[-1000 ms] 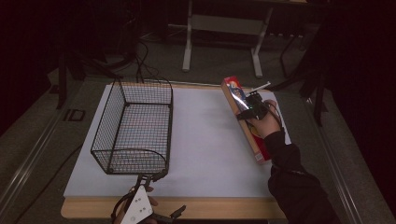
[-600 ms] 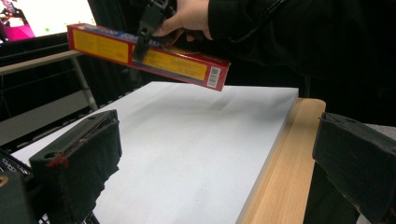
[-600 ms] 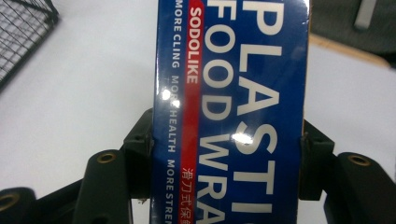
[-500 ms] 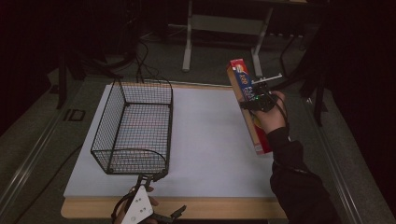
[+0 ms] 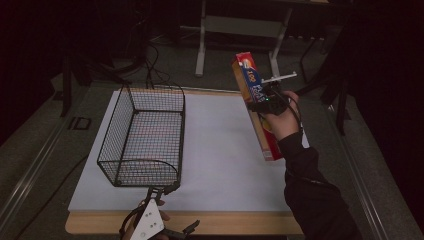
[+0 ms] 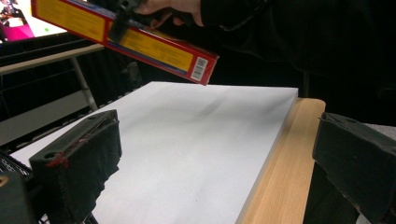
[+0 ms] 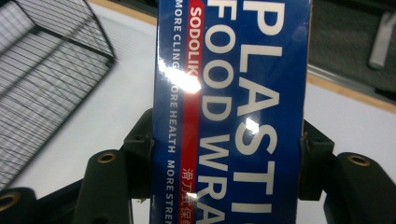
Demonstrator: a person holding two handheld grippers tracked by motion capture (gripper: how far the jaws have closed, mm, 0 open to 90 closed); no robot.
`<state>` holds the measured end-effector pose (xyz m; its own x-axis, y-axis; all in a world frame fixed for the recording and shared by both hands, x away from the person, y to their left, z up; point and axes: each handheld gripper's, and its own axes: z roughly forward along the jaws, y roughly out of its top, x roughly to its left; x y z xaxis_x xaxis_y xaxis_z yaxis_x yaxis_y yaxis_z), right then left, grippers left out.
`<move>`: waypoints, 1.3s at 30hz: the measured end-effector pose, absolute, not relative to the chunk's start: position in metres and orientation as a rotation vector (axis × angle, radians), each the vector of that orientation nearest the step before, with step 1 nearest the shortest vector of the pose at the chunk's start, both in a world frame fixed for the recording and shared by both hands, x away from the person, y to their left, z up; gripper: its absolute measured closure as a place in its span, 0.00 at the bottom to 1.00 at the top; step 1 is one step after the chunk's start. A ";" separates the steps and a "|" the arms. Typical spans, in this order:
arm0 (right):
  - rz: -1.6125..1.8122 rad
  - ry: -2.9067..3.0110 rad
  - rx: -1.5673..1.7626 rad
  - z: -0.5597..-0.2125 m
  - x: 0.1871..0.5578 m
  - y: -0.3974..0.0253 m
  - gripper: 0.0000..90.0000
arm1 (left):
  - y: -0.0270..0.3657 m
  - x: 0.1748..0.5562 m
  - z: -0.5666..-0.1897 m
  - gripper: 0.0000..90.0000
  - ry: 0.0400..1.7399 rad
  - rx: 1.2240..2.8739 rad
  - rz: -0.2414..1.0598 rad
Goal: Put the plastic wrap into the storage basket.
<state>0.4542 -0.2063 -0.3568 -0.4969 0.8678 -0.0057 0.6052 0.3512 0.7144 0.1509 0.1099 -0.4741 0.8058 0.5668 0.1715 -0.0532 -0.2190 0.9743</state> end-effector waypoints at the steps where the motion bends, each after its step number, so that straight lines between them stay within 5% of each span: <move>1: 0.945 2.235 1.286 -0.355 0.454 -0.203 0.44 | 0.110 0.151 -0.474 0.02 0.406 1.709 0.597; 39: 1.144 2.265 1.010 -0.297 0.424 -0.054 0.44 | 0.108 0.149 -0.475 0.02 0.371 1.721 0.581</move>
